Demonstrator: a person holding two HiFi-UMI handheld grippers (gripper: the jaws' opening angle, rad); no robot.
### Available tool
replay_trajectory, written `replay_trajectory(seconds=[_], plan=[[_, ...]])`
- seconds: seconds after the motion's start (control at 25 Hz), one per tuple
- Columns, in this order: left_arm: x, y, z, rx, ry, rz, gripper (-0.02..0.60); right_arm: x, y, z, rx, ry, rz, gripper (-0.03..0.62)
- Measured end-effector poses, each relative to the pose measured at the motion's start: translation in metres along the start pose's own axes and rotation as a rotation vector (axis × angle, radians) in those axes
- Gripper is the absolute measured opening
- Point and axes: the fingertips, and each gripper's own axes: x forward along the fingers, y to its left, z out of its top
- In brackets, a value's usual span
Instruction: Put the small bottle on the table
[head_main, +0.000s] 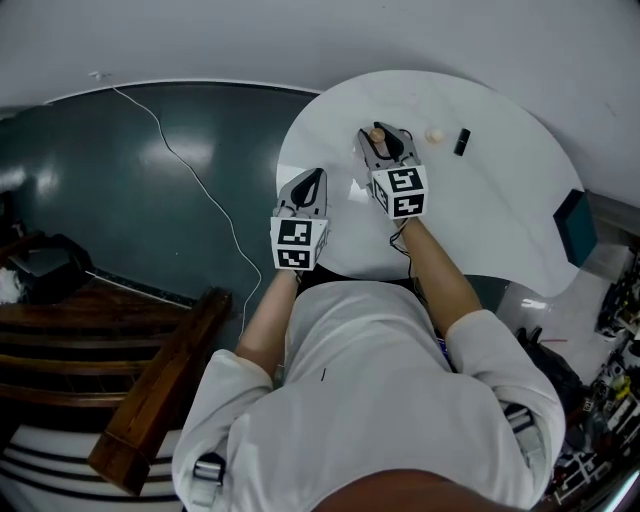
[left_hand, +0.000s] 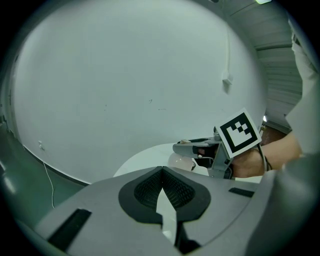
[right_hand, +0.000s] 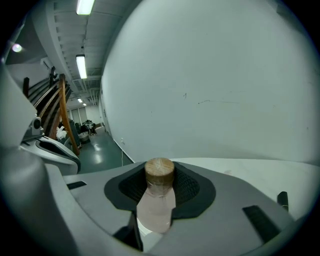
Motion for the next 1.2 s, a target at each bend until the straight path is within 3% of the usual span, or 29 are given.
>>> replay_trajectory(seconds=[0.84,1.0,1.2], plan=[[-0.006,-0.009,-0.012,-0.010,0.029,-0.004,0.012,0.010,-0.005,-0.017,-0.008,0.027,-0.054,0.144],[-0.004,-0.017,-0.010,-0.007,0.028,-0.017,0.012,0.000,-0.005,-0.018,0.014,0.020,-0.035,0.226],[0.002,-0.032,-0.006,-0.002,0.028,-0.043,0.012,-0.033,-0.002,-0.024,0.020,0.012,-0.024,0.230]])
